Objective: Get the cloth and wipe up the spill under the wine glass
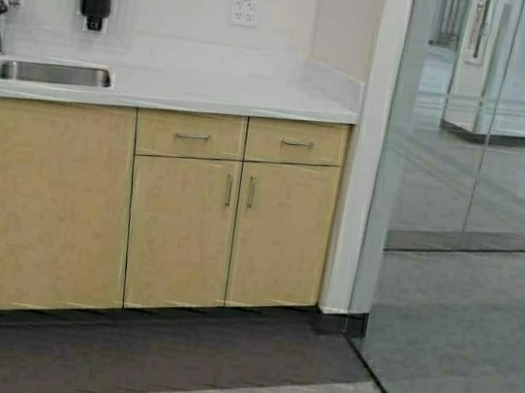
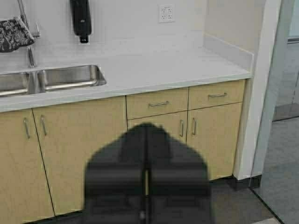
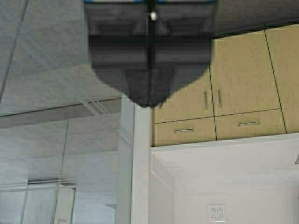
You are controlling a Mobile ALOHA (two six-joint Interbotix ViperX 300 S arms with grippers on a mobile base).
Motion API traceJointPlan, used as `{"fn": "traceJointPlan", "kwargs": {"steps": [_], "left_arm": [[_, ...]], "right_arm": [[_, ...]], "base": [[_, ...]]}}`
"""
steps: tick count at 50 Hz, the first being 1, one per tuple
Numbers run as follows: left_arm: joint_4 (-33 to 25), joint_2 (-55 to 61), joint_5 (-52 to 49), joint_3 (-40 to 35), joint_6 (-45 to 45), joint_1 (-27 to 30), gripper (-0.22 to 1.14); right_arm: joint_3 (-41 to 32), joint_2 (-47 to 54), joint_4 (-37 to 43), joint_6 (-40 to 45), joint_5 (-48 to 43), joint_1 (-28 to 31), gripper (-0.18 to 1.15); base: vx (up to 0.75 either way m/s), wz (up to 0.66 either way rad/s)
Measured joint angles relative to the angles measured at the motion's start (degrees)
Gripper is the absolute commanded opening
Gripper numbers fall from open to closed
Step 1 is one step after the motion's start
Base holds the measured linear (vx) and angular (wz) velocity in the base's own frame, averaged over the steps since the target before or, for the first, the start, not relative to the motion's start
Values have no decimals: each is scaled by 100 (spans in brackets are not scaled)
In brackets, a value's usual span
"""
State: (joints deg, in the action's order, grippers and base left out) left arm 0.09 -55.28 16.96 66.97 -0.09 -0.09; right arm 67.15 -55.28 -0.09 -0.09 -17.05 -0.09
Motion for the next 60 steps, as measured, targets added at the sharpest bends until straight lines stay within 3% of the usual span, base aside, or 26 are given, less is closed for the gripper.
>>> {"fn": "traceJointPlan", "kwargs": {"steps": [15,36,60], "left_arm": [[-9,26,-396,0,-378,-53,2],[70,123,-281,-35,-378,-53,2],[105,141,-167,-26,-369,-53,2]], "right_arm": [[62,26,9,26,149,18,6],[26,114,0,44,176,-325,6],[-35,-44,0,378,176,-325,6]], "base": [[0,0],[6,-2],[22,0]]}}
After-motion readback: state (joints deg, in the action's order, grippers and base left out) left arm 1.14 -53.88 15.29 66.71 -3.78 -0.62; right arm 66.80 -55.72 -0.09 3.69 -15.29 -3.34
